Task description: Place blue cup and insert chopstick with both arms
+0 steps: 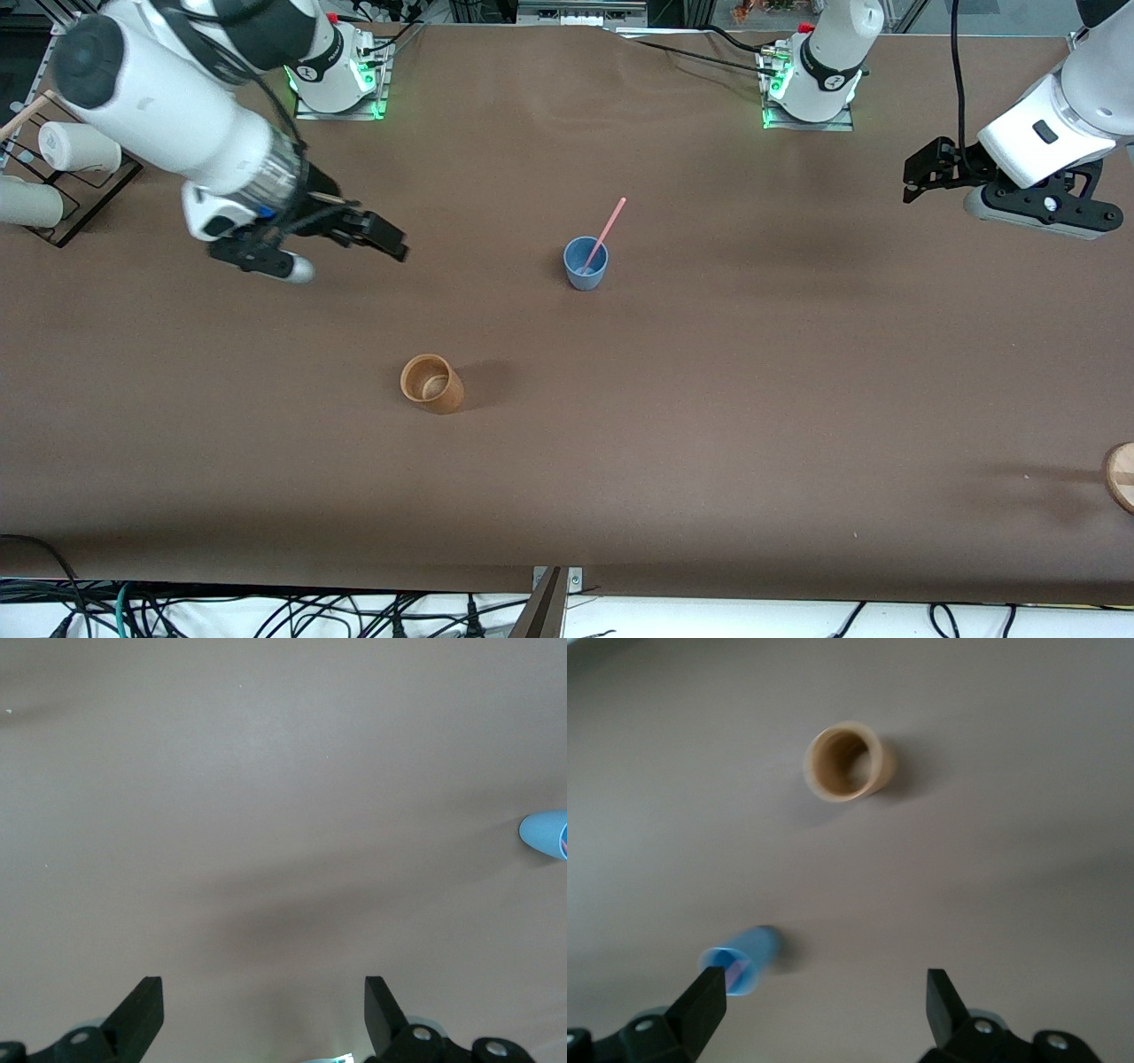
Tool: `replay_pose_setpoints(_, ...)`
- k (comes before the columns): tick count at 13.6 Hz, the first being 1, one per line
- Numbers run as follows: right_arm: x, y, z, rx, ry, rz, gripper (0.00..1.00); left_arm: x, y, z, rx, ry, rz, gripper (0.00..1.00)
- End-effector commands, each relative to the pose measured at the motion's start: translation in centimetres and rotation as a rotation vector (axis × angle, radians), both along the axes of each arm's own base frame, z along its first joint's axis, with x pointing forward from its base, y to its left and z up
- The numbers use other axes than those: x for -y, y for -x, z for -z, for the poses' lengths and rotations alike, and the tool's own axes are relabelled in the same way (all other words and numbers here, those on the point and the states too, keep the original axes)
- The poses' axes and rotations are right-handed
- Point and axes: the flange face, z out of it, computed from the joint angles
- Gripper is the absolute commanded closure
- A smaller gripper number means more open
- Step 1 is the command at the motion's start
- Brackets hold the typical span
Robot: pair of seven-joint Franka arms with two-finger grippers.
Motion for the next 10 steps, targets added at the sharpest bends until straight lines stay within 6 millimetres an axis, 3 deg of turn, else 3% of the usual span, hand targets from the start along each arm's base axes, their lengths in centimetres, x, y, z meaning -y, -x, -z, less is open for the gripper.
replay_pose_setpoints(1, 4.4, 1.4, -2.4, 0.069, 0.123, -0.217, 0.0, -0.2, 0.5, -0.7, -0.001, -0.021, 0.013, 0.0)
replay_pose_setpoints(5, 9.5, 2.3, -4.9, 0.092, 0.226, -0.404, 0.0, -0.3, 0.4, -0.6, -0.003, -0.019, 0.01, 0.0)
replay_pose_setpoints(10, 9.6, 2.8, -5.2, 0.074, 0.218, -0.397, 0.0, -0.1, 0.5, -0.7, -0.002, -0.019, 0.013, 0.0)
